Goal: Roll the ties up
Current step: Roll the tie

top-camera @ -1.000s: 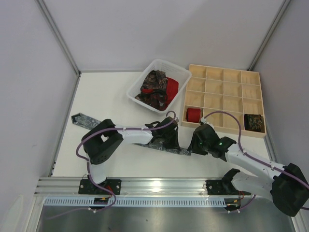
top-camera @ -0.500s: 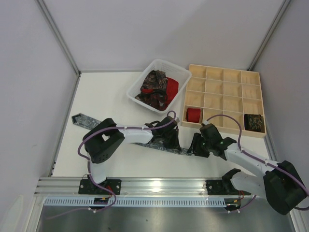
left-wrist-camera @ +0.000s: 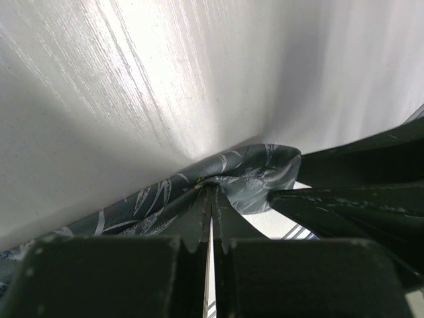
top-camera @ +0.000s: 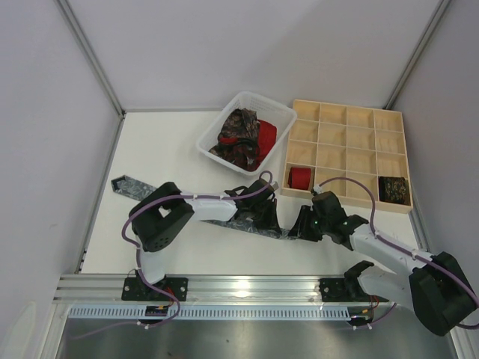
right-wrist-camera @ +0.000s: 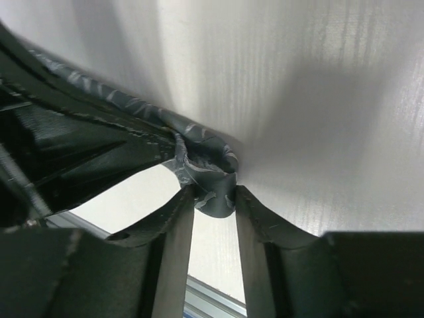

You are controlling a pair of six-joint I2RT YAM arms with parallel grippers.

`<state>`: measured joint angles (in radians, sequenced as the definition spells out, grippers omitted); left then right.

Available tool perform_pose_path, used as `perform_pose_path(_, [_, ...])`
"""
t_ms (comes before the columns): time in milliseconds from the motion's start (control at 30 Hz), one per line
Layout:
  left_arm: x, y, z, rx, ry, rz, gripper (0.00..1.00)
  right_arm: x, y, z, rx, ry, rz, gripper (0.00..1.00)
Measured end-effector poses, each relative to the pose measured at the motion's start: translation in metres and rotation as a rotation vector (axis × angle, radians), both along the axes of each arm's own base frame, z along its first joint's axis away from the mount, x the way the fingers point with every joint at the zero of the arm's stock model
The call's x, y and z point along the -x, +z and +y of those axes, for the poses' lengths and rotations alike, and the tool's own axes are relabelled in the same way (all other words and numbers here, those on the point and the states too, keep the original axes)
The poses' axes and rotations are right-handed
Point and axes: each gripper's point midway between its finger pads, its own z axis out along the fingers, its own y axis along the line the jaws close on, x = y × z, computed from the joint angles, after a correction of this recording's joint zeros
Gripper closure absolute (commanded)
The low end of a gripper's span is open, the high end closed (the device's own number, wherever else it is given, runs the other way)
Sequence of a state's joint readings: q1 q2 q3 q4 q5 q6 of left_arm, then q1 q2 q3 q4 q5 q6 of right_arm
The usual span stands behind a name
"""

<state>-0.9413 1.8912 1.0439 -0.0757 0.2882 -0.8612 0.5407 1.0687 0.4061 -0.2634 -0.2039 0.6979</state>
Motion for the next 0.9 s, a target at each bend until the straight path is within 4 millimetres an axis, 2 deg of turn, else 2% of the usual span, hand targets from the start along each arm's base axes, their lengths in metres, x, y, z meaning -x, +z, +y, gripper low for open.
perform_pose_path(200, [0.000,0.000,-0.001,0.006,-0.006,0.003,1.00,0.001,0.009,0.006,-0.033,0.018,-0.007,0.88])
perform_pose_path(300, [0.000,0.000,-0.002,0.008,-0.010,0.003,1.00,-0.001,0.011,0.010,-0.040,0.025,0.006,0.92])
perform_pose_path(600, [0.000,-0.001,-0.002,0.009,-0.012,0.004,1.00,-0.004,0.024,0.032,-0.063,0.056,0.009,1.00])
perform_pose_path(900, [-0.001,0.000,-0.002,0.007,-0.010,-0.003,0.99,-0.004,0.028,0.023,-0.019,-0.024,0.030,1.00])
